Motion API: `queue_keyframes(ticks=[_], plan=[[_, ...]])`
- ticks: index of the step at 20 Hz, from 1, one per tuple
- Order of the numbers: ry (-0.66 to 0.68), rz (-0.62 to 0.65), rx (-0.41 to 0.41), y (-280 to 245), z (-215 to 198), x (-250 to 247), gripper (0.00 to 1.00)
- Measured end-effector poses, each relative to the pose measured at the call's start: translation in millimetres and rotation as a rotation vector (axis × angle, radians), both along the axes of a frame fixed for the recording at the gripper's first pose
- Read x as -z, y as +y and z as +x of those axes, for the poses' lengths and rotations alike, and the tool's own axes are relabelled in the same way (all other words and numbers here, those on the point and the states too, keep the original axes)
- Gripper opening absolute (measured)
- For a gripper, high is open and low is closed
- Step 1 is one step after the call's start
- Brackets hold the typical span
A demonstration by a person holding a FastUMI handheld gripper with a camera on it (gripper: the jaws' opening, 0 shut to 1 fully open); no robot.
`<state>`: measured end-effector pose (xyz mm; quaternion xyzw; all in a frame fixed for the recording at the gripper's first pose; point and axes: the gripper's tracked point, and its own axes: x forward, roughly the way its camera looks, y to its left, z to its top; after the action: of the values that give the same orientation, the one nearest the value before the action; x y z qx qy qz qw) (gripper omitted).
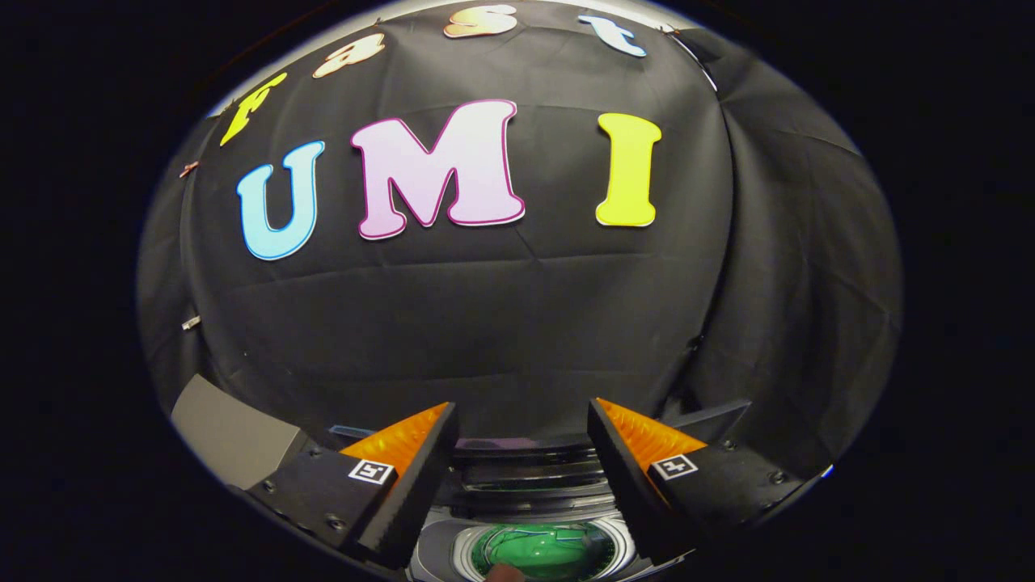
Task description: Put the clothes into the washing machine and then close the washing machine lid.
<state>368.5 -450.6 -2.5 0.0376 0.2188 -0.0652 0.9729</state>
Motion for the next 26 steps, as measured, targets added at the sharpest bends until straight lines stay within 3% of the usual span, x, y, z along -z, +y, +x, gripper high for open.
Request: queue_keyframes(ticks=[5, 11, 26], plan=[[0.07, -0.027, -0.017, 2.5, 14.1, 23.8, 1.0], [0.047, -0.018, 0.004, -2.6, 11.5, 23.3, 0.99], [0.007, -0.04, 0.009, 0.4, -27.1, 16.5, 1.0]])
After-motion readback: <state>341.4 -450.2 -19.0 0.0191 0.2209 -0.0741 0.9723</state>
